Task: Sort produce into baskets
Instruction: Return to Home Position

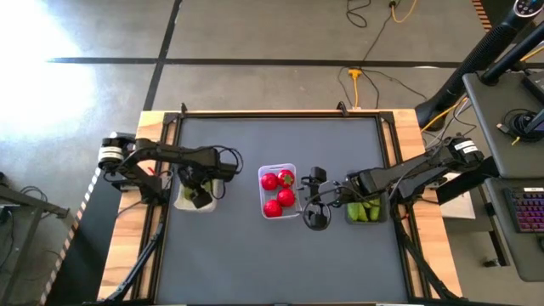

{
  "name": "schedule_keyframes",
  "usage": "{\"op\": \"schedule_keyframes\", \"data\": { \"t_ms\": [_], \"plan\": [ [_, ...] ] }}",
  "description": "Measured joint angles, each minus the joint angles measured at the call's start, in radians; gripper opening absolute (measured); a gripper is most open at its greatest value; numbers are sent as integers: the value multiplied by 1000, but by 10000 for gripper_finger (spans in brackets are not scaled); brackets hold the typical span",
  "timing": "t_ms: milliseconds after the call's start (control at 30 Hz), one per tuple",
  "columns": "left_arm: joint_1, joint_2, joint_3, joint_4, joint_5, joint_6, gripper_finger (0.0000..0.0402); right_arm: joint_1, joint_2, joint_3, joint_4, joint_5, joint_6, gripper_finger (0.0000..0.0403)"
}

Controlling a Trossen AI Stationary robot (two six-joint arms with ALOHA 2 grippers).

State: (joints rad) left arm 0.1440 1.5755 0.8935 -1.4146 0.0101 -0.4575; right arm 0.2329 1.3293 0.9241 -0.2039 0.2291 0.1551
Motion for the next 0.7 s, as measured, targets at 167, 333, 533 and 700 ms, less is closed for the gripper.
{"op": "schedule_keyframes", "data": {
  "t_ms": [167,333,533,700],
  "plan": [
    [0,-7,87,-4,0,17,233,0,0,0,0,0,1,354],
    [0,-7,188,-20,-62,60,233,0,0,0,-1,0,1,354],
    [-6,-21,311,20,-181,135,233,0,0,-21,0,0,1,354],
    [-24,-52,348,233,-195,209,232,-2,0,-75,50,8,16,351]
  ]
}}
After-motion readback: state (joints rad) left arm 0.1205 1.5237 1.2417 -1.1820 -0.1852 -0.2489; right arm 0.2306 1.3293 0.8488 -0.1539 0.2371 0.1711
